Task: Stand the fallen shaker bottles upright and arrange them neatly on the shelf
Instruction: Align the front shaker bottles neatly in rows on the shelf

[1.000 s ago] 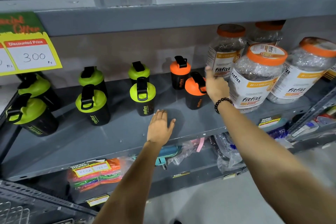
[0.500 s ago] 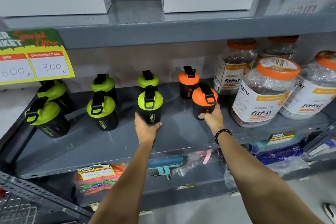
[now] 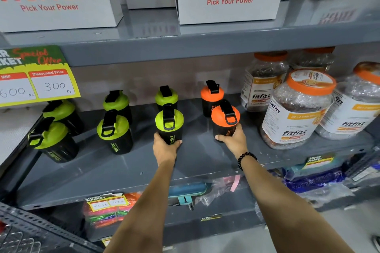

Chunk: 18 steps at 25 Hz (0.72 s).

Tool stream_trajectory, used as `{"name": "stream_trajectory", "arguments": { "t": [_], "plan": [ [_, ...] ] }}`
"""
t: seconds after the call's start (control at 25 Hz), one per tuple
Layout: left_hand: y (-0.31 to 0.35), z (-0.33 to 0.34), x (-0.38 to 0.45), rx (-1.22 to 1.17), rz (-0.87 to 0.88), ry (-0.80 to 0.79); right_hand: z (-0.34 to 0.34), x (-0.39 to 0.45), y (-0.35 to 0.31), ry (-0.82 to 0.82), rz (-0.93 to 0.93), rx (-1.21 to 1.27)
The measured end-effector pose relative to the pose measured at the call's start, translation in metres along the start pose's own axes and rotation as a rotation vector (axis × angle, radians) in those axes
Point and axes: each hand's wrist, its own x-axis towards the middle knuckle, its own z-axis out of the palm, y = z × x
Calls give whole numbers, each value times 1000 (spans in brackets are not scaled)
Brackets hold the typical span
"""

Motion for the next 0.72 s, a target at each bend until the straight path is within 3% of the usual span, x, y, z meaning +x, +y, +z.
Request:
{"name": "stream_trajectory", "arguments": {
  "t": [0.72],
  "plan": [
    [-2,-5,-24,-11,8,10,-2,-13,2,-22,20,-56]
  ]
}}
